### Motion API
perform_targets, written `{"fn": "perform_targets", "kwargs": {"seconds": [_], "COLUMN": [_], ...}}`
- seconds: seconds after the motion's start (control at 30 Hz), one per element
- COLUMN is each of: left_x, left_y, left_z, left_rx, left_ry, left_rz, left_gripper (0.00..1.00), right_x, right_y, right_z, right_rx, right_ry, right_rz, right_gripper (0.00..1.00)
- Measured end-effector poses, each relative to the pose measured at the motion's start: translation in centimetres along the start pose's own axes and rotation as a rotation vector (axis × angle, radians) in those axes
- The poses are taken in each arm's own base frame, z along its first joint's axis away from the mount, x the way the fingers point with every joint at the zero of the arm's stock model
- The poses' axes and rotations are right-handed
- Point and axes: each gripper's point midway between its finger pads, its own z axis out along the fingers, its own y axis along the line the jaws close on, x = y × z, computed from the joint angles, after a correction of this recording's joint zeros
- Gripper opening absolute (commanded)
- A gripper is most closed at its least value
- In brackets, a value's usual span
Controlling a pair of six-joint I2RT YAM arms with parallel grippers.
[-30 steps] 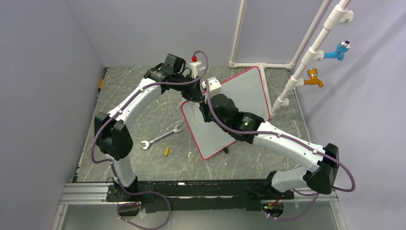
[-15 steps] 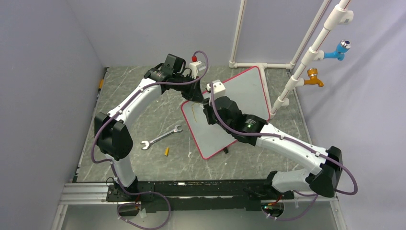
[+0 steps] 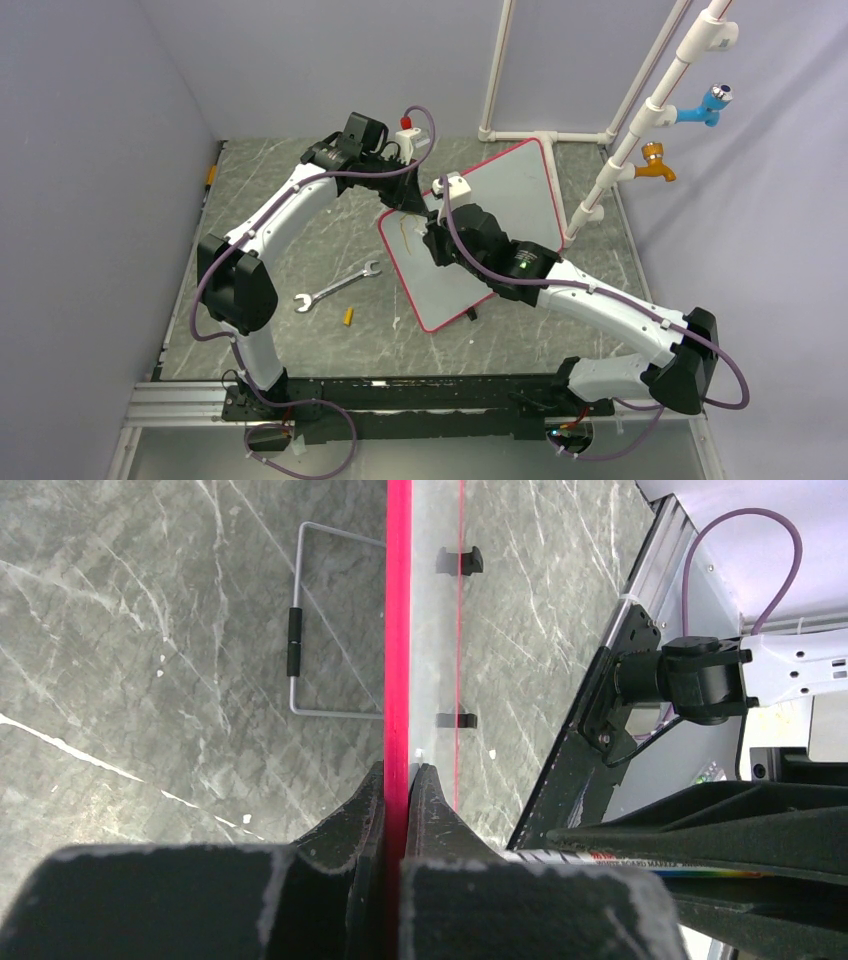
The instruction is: Write a sentence on the whiteboard
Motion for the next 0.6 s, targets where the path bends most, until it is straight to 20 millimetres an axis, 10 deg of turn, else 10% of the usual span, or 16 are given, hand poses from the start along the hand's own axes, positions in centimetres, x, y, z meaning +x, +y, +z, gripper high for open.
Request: {"fn": "perform_targets", "kwargs": {"seconds": [0.6], "left_x": [0.0], "left_y": [-0.1], "left_z": [0.0], "left_rx": [-0.002], "left_ry": [-0.001], "left_rz": [0.003], "left_gripper": [0.0], "right_x": [0.5], "right_y": [1.8], "right_z": [0.0], "right_rx": [-0.089], "right_ry": [0.034], "right_rz": [0.022], "right_gripper": [0.0]}}
